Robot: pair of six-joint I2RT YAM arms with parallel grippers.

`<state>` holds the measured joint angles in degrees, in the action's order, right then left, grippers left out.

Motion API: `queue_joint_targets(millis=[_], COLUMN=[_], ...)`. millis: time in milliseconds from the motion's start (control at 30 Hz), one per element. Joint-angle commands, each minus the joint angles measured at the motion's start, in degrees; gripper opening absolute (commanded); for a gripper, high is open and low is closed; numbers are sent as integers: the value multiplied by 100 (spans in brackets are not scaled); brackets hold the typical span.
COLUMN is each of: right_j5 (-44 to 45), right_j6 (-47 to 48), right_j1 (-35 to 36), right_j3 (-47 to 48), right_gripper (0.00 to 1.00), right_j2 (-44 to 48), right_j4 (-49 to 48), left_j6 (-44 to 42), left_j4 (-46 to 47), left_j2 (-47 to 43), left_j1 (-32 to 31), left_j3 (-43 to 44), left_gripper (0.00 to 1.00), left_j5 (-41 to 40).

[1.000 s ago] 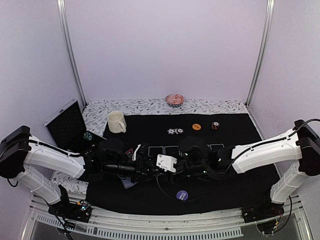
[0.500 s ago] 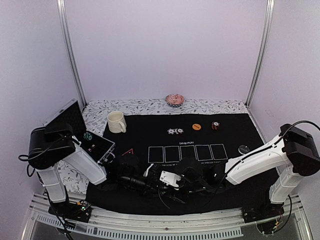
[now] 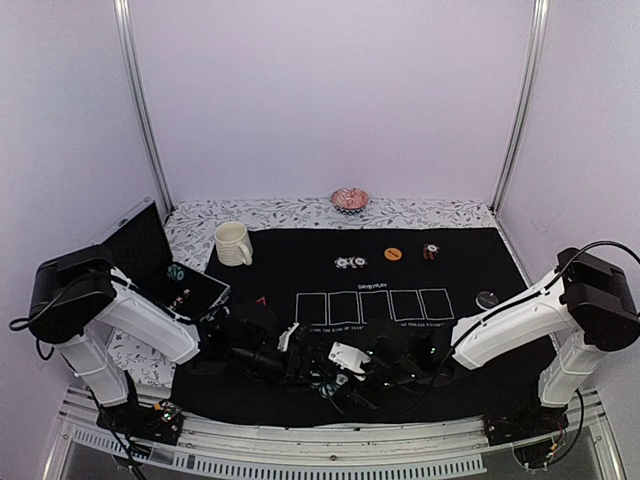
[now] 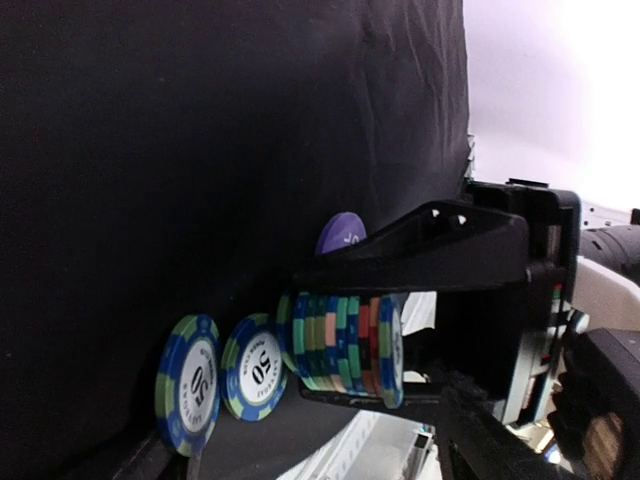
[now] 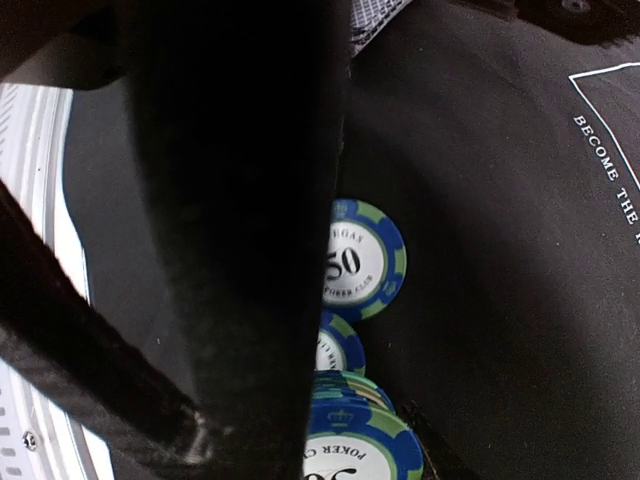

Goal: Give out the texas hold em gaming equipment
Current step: Place the poker chips pile at the small blind area.

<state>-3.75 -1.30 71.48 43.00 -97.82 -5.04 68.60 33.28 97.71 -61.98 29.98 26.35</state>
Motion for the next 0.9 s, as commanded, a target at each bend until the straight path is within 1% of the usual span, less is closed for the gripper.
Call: queue_joint_targets(millis=[0,67,167,233,400,533,667,733,867], right_j5=[-18,-40,-88,-125,-157,-101,141,322,646], right_j6=[-60,-33,11,24,-16,-142,-393,-543,-789], right_j1=[-25,-29,-37,-93,-273,-449,-715,-886,-1136], right_j3=[66,114,200,224,212,92,-67,-171,-363], right_gripper=[2,2,2,2,2,2,2,2,2], right_j2=[-53,23,160,279,682,1216,1794,2023,2348], right_j4=[275,297,349,382,601,860,1303,1576,2038], left_j6=[-751,-961,-1242,-1329,-1471,-1774,-2455,-2704,-3065], left_j4=[-1567,-2239,-2936,-3120,-3142,-3576,-4625,-4999,-5509], left_j2=[-257,-495,-928,-1086,-1161,-1286,-1289,-1117,-509], left_j1=[9,2,2,4,-109,-159,-276,-387,-639], left_j3=[302,457,636,715,875,1093,1510,1742,2203], left_gripper=[84,85,88,89,88,82,72,65,54], left_j5=[-693,-1059,-1551,-1648,-1461,-1757,-2371,-2569,-2655])
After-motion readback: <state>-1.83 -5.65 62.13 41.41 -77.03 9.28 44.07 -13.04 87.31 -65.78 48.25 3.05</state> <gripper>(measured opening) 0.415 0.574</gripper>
